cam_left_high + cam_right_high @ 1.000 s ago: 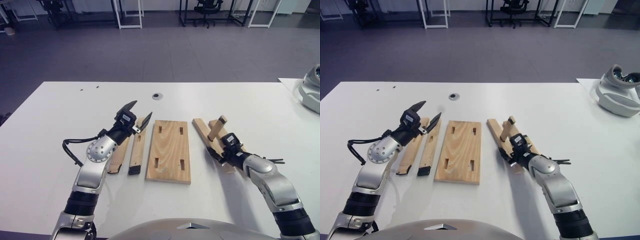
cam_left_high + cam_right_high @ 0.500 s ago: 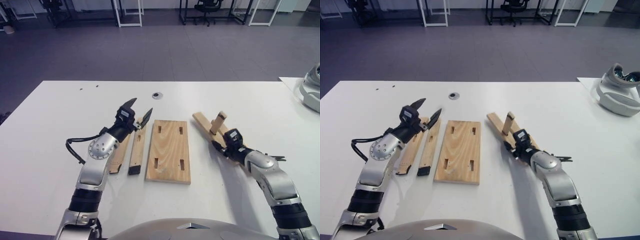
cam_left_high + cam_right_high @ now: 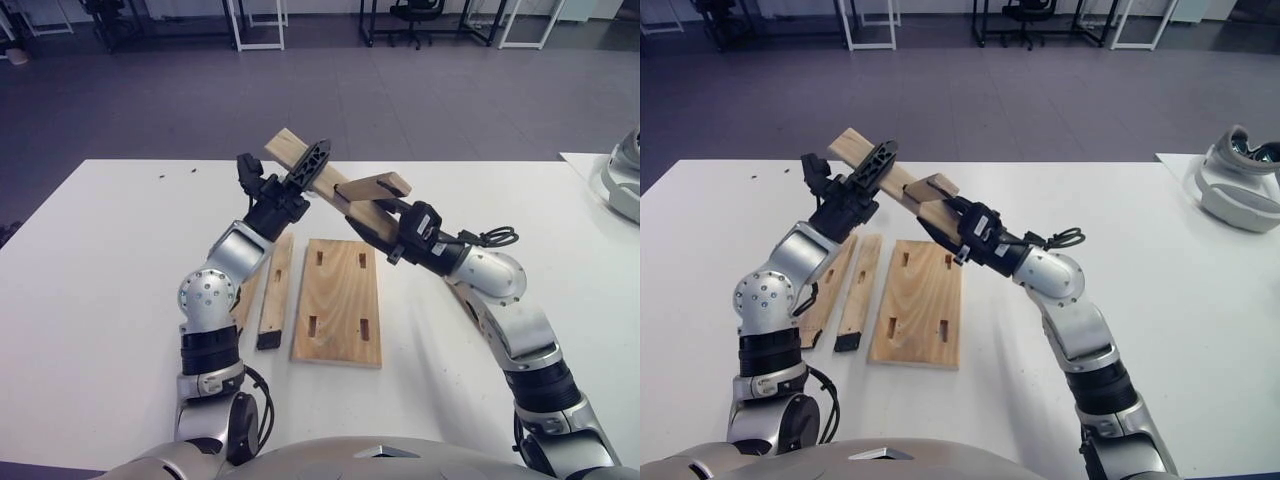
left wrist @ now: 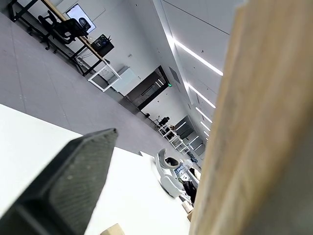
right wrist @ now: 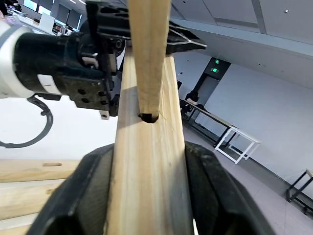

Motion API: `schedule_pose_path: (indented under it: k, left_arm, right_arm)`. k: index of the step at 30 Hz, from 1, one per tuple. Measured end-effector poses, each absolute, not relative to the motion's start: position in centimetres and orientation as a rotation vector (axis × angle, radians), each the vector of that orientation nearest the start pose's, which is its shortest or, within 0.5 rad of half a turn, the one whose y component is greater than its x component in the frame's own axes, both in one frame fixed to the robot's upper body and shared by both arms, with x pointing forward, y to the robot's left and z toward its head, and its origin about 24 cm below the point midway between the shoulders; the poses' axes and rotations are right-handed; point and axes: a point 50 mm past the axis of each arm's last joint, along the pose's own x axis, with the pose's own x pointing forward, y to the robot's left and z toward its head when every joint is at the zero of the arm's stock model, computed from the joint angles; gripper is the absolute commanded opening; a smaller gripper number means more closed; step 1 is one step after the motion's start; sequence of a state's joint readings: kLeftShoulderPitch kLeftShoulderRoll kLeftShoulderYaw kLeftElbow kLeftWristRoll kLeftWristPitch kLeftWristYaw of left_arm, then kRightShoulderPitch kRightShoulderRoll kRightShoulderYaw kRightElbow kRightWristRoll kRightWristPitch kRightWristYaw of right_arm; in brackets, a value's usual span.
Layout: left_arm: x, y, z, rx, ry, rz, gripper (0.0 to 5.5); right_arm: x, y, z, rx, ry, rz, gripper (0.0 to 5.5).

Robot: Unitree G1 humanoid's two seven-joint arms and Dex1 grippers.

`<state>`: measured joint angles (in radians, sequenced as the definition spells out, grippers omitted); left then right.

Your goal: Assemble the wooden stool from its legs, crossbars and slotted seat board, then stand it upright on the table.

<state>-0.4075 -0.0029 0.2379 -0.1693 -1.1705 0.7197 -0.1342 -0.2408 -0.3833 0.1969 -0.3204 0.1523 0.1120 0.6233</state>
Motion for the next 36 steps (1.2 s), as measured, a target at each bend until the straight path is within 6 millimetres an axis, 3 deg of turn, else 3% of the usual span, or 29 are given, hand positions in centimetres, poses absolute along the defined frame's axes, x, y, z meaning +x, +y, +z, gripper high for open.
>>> schedule_pose_path:
  k: [15, 19, 22, 25, 30, 33, 36]
  left_arm:
    - [28.5, 11.3, 16.5, -1.009, -0.025, -0.710, 1.16]
    - [28.6, 11.3, 16.3, -0.984, -0.023, -0.697, 1.07]
    - [28.5, 11.5, 16.0, -0.947, -0.011, -0.677, 1.01]
    - [28.2, 13.3, 14.6, -0.901, 0.021, -0.581, 1.01]
    - [24.7, 18.7, 14.3, -0.687, 0.040, -0.371, 1.01]
    - [21.6, 19.2, 14.1, -0.652, 0.106, -0.310, 1.01]
    - [19.8, 19.5, 13.7, -0.670, 0.158, -0.245, 1.01]
  right_arm:
    - [25.9, -11.0, 13.9, -0.355, -0.268, 0.899, 2.09]
    - [25.9, -10.7, 13.6, -0.320, -0.247, 0.901, 2.09]
    - [25.8, -10.7, 13.6, -0.304, -0.242, 0.899, 2.78]
    - [25.6, -10.6, 13.8, -0.289, -0.253, 0.893, 3.26]
    - [22.5, -13.1, 9.9, -0.331, -0.053, 0.923, 3.26]
    - [20.5, -14.9, 7.7, -0.399, 0.091, 0.972, 3.26]
    - [19.9, -15.8, 6.5, -0.459, 0.146, 0.963, 3.26]
